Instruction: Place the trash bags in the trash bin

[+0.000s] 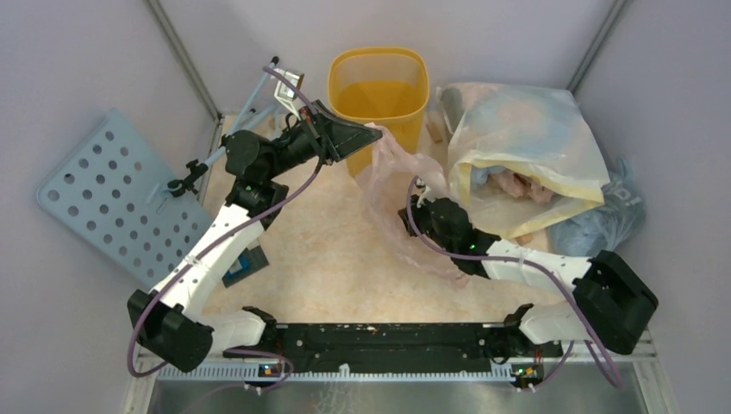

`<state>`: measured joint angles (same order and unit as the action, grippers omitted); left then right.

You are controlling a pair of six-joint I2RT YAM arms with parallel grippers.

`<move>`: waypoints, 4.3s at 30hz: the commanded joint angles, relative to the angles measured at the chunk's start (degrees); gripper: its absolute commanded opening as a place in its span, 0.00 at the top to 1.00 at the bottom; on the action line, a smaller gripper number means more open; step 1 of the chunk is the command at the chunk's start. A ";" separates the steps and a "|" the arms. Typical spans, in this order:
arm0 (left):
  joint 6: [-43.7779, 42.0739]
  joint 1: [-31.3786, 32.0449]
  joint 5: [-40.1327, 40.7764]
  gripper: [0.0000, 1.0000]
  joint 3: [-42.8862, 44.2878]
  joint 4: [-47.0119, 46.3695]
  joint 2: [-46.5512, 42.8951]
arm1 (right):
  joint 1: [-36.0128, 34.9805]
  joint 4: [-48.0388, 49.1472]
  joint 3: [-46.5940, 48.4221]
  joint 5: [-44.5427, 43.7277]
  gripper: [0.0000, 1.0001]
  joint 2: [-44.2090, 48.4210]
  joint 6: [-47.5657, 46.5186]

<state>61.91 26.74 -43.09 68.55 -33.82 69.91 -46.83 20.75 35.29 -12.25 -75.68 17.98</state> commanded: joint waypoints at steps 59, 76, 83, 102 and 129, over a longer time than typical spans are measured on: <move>-45.22 -1.16 10.26 1.00 41.40 19.47 5.28 | 6.92 -31.14 103.62 -5.50 1.00 -38.10 -31.43; -55.07 -1.15 20.78 1.00 32.71 24.51 0.27 | 6.88 -36.97 96.23 -4.72 1.00 -41.68 -25.75; -56.63 -1.17 22.96 1.00 30.41 24.33 1.49 | 7.01 -44.94 104.63 -14.44 1.00 -50.50 -27.79; -54.86 -2.88 26.17 1.00 28.65 27.13 9.56 | 6.95 -51.30 107.61 -3.57 1.00 -48.87 -24.32; -46.53 -9.90 23.53 1.00 26.15 22.92 8.09 | 4.66 -45.43 89.88 9.18 0.62 -29.93 -26.77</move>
<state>14.94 17.50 -19.05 92.84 -9.02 79.22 -40.49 -29.61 127.48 -8.40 -110.63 -6.33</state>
